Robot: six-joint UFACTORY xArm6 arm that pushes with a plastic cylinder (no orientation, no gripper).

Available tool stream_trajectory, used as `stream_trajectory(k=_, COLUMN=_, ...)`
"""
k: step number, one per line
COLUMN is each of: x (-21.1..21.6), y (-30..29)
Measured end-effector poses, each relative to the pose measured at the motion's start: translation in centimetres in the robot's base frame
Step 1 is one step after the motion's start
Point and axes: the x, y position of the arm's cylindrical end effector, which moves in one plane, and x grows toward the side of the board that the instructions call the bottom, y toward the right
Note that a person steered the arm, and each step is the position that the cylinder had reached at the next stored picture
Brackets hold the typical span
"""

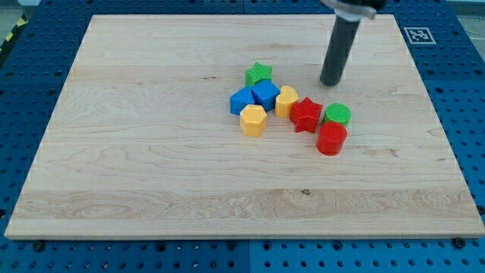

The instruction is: Place the green star above the green circle

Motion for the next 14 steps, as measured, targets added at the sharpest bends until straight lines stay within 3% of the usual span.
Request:
stream_trajectory(k=1, x=-4.8, y=-3.3)
stream_trajectory(k=2, x=-5.7, y=-9.5)
stream_trajectory(k=3, x=-4.3, y=-16.3)
stream_trajectory(k=5, x=2.9, y=-24.3)
stream_trajectory(k=7, x=1.9, y=-20.8)
stream_trajectory(k=11, x=-0.4, y=-4.0)
stream_trajectory(k=12, x=-0.8, y=-4.5)
stream_trajectory(k=14, x=3.1, y=-13.9)
